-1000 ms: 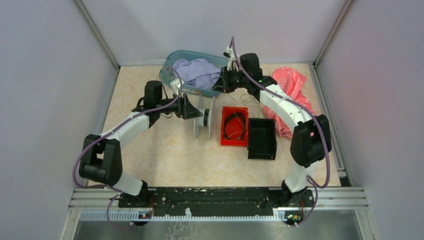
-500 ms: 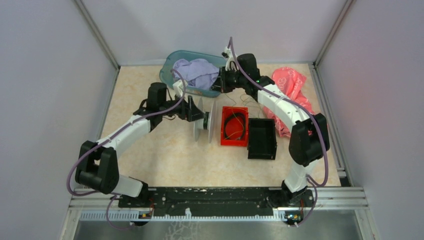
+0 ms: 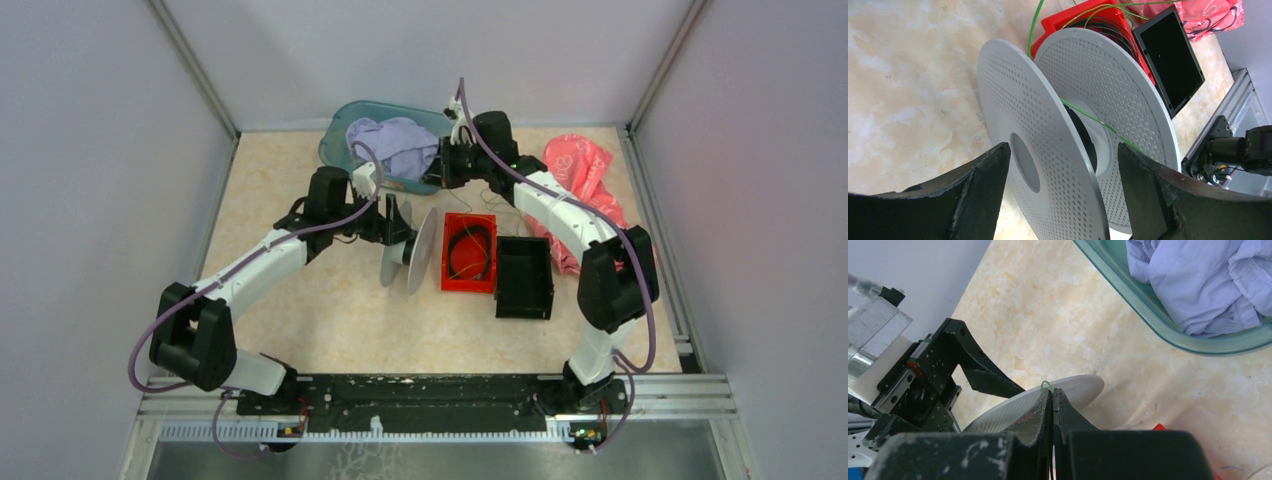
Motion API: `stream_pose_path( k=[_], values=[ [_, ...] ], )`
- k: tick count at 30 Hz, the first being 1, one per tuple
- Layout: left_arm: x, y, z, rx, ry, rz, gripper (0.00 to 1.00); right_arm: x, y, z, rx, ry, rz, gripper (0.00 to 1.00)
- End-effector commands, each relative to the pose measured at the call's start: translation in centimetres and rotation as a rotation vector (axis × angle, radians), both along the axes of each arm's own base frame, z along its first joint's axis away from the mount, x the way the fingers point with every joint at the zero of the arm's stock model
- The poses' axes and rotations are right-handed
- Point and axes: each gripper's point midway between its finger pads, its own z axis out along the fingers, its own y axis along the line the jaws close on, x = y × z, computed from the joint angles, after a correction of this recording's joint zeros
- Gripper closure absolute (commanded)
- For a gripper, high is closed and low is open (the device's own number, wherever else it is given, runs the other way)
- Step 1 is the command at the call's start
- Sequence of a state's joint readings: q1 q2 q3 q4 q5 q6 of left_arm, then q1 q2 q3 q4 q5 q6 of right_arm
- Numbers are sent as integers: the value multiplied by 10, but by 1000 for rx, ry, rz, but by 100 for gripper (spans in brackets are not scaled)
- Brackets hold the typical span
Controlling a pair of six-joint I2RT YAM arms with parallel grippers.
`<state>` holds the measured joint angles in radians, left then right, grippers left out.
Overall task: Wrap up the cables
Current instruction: Wrap the cable around the cable reel.
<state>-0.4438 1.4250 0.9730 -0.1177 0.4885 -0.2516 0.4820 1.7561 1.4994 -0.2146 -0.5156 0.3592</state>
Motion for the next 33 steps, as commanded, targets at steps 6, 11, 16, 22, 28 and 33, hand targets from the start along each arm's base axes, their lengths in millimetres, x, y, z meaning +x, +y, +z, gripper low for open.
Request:
stream_pose_path(
  k=[6, 11, 16, 22, 28, 33],
  values=[
    [11, 4, 11, 29, -27, 48, 15, -7, 5, 13, 61, -6, -12, 100],
    [15, 2, 13, 20, -3, 70, 16, -12, 3, 14, 80, 23, -30, 100],
    [16, 4, 15, 36, -9, 75, 24, -9, -1, 15, 56, -1, -45, 100],
    [16, 14, 28, 101, -78, 61, 33, -5, -5, 18, 15, -41, -40, 100],
    [6, 29, 33, 232, -109, 22, 45, -6, -7, 16, -10, -56, -21, 100],
    [-15, 34, 36, 296, -102, -34, 51, -6, -7, 19, -22, -77, -12, 100]
  ],
)
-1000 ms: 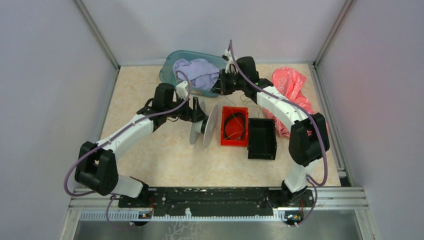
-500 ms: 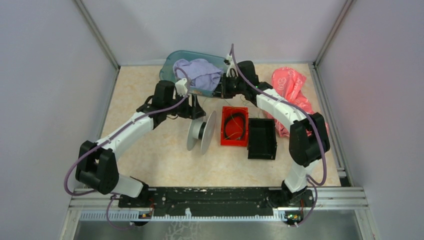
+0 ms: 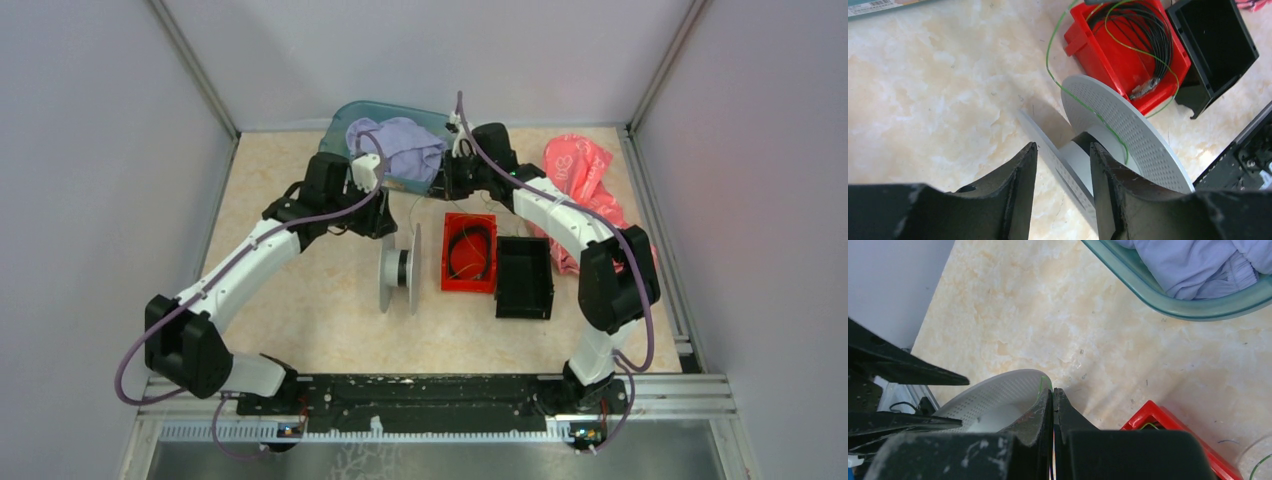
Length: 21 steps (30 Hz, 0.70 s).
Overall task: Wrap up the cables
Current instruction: Wrap the cable around the cable reel.
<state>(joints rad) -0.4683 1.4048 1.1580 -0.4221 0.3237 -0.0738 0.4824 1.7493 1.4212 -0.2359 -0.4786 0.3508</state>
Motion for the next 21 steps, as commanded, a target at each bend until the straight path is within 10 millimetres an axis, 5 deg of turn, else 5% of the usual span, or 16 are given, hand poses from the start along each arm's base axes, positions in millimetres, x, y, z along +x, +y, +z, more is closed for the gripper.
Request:
stream_pose_path(
  k=[1, 12, 21],
  values=[
    [-23, 11, 11, 88, -18, -60, 53, 3, 4, 54, 38, -146, 20, 100],
    [-51, 15, -6, 195, 67, -125, 41, 6, 4, 59, 27, -161, 27, 100],
    [-55, 4, 0, 144, 86, -153, 64, 6, 4, 60, 26, -170, 35, 100]
  ],
)
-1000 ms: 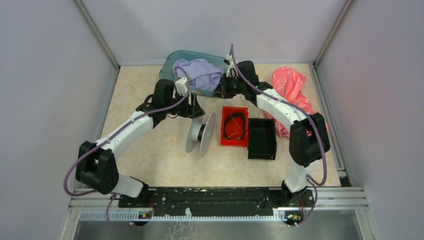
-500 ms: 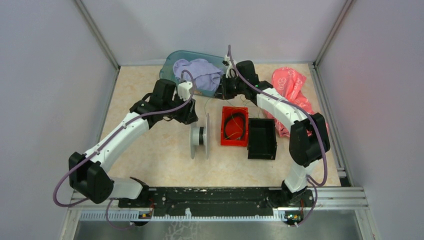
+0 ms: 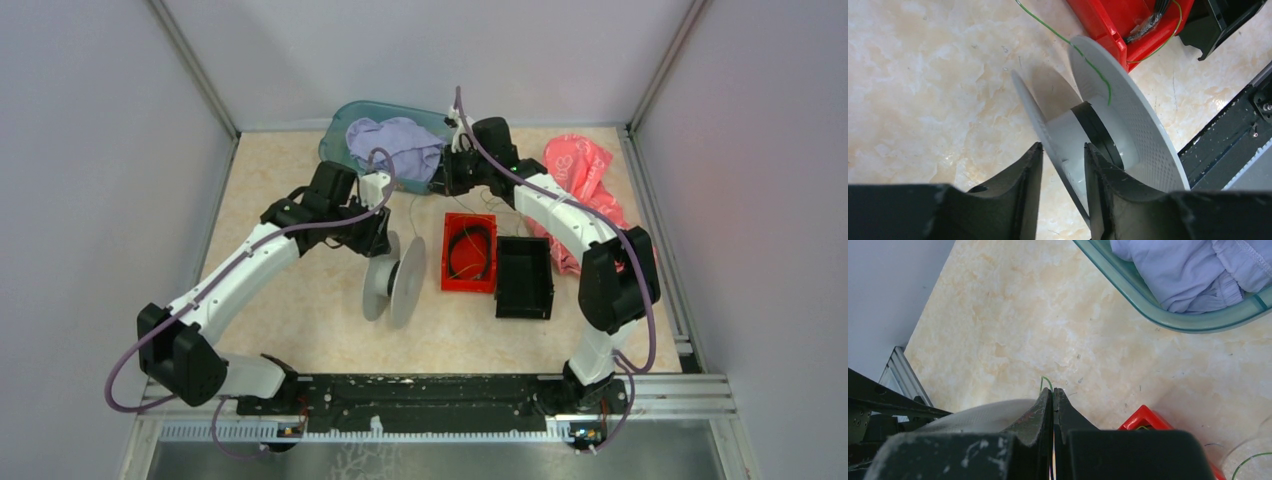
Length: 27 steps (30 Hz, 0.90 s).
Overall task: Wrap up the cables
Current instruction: Wrap the cable around the cable reel.
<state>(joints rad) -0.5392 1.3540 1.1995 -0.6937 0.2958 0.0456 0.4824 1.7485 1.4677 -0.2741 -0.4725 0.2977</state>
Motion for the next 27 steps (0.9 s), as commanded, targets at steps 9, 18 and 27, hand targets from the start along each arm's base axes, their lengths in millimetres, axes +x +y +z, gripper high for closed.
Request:
stream_pose_path(
  k=[9, 18, 27],
  values=[
    [2, -13, 8, -21, 20, -35, 88, 4, 2, 53, 29, -152, 19, 100],
    [44, -16, 34, 4, -140, 8, 100, 12, -14, 82, 29, -221, -12, 100],
    [100, -17, 48, 29, -327, 116, 100, 30, -76, 140, 55, -337, -160, 100]
  ],
)
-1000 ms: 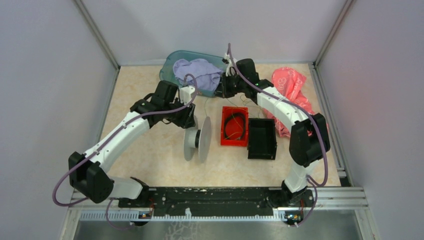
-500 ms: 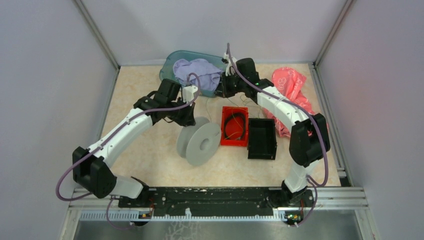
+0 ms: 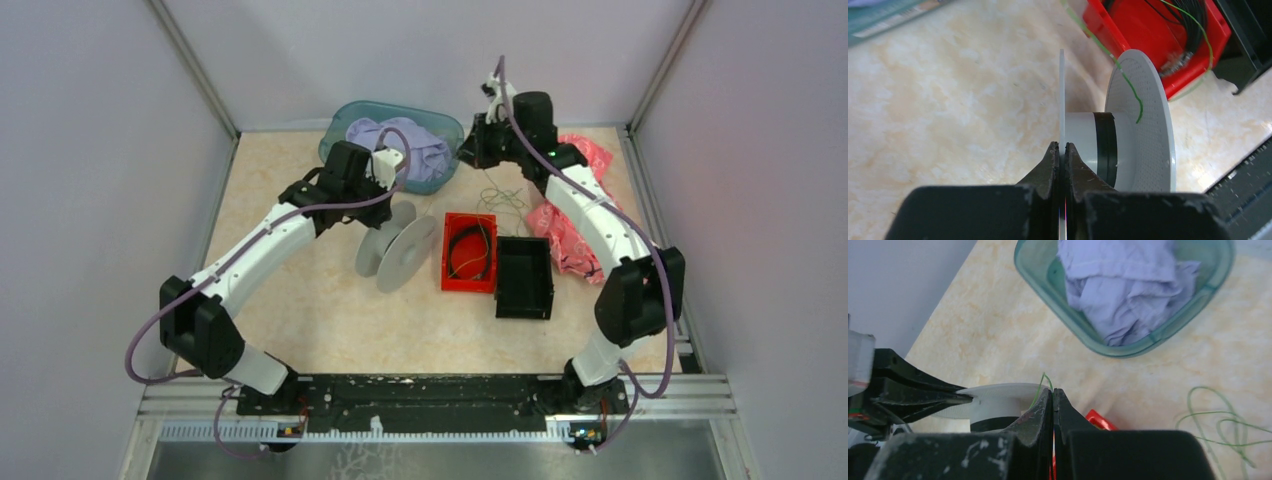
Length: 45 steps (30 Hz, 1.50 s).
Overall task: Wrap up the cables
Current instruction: Wrap the cable around the cable reel.
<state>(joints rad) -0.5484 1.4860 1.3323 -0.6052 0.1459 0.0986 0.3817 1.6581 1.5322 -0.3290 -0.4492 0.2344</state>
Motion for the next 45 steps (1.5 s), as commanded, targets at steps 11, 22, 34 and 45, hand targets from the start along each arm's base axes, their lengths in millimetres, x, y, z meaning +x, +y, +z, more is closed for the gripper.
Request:
stream_pose_path(
  k=[11, 22, 34, 45],
  values=[
    [77, -37, 28, -121, -199, 86, 100, 2, -39, 111, 70, -239, -80, 100],
    [97, -52, 20, -160, -223, 84, 100, 9, -33, 92, 81, -187, -67, 100],
    [95, -64, 12, -196, -207, 41, 92, 21, -29, 71, 67, -151, -77, 100],
    [84, -61, 9, -193, -197, 16, 69, 24, -22, 62, 70, -129, -66, 100]
  ],
)
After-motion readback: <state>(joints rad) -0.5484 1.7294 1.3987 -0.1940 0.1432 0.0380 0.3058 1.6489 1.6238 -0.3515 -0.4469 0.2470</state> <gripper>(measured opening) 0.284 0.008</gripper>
